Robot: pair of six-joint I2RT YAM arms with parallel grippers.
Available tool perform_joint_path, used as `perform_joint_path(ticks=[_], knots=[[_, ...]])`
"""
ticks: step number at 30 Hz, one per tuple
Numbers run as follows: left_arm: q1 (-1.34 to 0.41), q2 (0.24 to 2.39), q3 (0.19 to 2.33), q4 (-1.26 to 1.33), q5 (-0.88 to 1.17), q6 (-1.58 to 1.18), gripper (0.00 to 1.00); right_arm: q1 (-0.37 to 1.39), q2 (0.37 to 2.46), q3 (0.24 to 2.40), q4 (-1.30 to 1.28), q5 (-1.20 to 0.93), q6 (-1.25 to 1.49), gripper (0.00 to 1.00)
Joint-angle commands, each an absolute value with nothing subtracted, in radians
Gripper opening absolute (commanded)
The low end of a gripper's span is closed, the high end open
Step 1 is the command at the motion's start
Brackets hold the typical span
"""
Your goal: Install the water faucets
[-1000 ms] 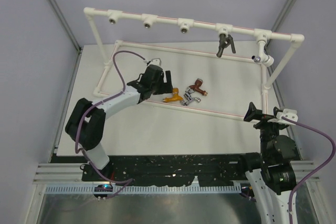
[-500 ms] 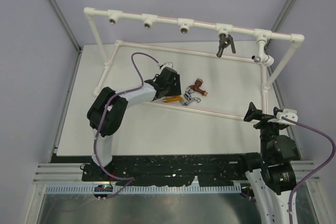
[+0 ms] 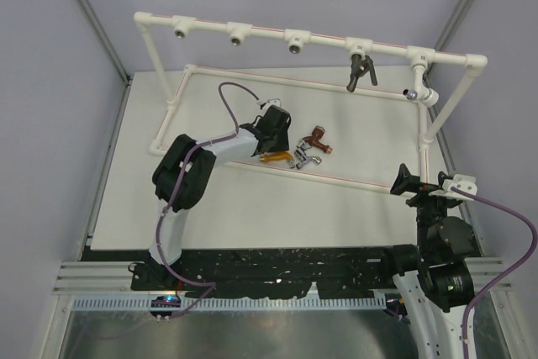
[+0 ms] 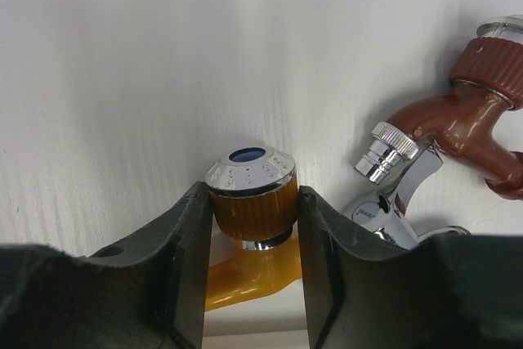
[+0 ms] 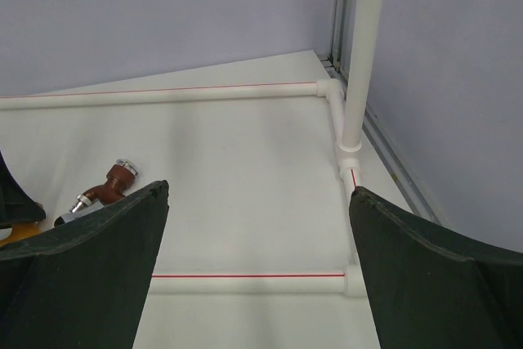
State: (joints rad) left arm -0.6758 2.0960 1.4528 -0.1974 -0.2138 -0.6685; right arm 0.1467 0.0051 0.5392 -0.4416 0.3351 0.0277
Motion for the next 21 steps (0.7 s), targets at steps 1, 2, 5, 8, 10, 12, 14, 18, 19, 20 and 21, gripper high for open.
perform_joint_path(ticks=[1,2,5,8,10,12,14,18,19,20,21], knots=[[-0.678,2.105,1.516,-0.225,-0.225,-0.661,0.38,0.144,-0.175,0.557,-0.42,0.336,0.02,0.95],[-0.68,2.097,1.508,-0.221,-0.222,-0.66,0.32,0.144,-0.173,0.56,-0.422,0.33,0.02,0.95],[-0.677,2.03,1.424,-0.117,-0.186,-0.605,0.15,0.144,-0.167,0.586,-0.431,0.333,0.02,0.96],[-0.669,1.95,1.365,-0.055,-0.175,-0.54,0.0,0.144,-0.132,0.621,-0.456,0.315,0.015,0.96],[-0.658,1.893,1.332,-0.031,-0.166,-0.525,0.0,0.143,-0.1,0.661,-0.471,0.255,0.011,0.95],[-0.643,1.824,1.283,0.026,-0.149,-0.522,0.0,0.144,-0.062,0.69,-0.491,0.215,0.014,0.96],[-0.635,1.757,1.241,0.063,-0.134,-0.517,0.0,0.143,-0.026,0.721,-0.512,0.163,0.009,0.95],[-0.634,1.626,1.171,0.093,-0.107,-0.491,0.0,0.144,0.028,0.758,-0.537,0.059,0.012,0.96],[-0.634,1.609,1.158,0.104,-0.1,-0.491,0.0,0.144,0.034,0.762,-0.541,0.046,0.02,0.95],[-0.635,1.579,1.141,0.123,-0.086,-0.491,0.0,0.144,0.035,0.764,-0.543,0.04,0.034,0.96],[-0.635,1.542,1.114,0.144,-0.074,-0.488,0.0,0.146,0.029,0.762,-0.545,0.049,0.04,0.96]])
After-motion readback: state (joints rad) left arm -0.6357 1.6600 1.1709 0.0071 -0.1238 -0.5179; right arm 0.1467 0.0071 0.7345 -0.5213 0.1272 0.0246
